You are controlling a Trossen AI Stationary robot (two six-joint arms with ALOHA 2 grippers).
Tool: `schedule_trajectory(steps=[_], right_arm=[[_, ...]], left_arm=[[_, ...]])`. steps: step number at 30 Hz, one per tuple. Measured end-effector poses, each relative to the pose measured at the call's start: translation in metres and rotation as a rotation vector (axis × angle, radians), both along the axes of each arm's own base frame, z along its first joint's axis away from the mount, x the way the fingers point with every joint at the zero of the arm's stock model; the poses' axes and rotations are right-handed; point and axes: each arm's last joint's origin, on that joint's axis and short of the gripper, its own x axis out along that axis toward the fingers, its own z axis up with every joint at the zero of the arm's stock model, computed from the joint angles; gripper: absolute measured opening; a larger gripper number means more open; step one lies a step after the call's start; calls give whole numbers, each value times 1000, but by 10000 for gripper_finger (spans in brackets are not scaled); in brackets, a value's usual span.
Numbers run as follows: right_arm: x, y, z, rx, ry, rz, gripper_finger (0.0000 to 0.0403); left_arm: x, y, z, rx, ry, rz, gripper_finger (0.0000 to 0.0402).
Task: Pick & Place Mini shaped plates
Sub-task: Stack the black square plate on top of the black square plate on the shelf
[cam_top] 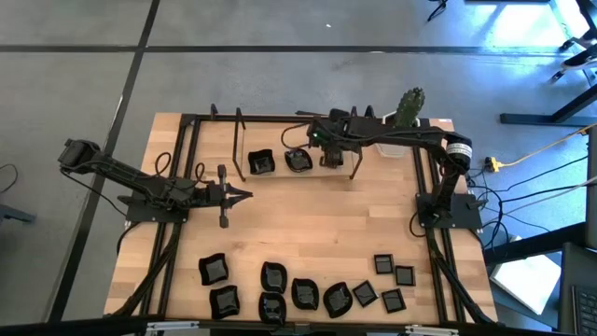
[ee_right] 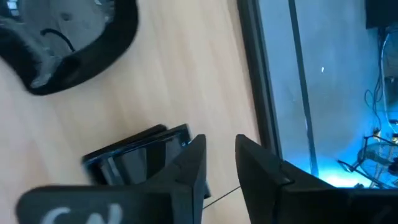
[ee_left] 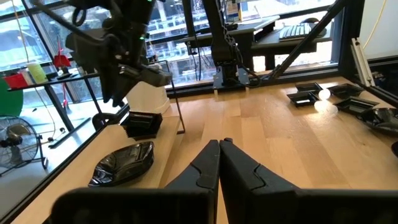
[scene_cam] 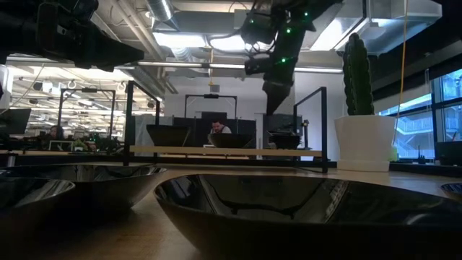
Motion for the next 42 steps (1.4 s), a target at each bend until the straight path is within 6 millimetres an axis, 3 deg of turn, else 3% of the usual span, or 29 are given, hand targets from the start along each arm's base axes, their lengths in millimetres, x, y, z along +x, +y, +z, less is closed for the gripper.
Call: schedule_trajectory(steps=[9,42], right_arm=[[-2,-27,-21,61,42,-51,86],[-4,-23,-34,134,90,-31,86]], left_arm=[[0,0,0,3,1,0,5],[0,0,0,1,0,0,6]])
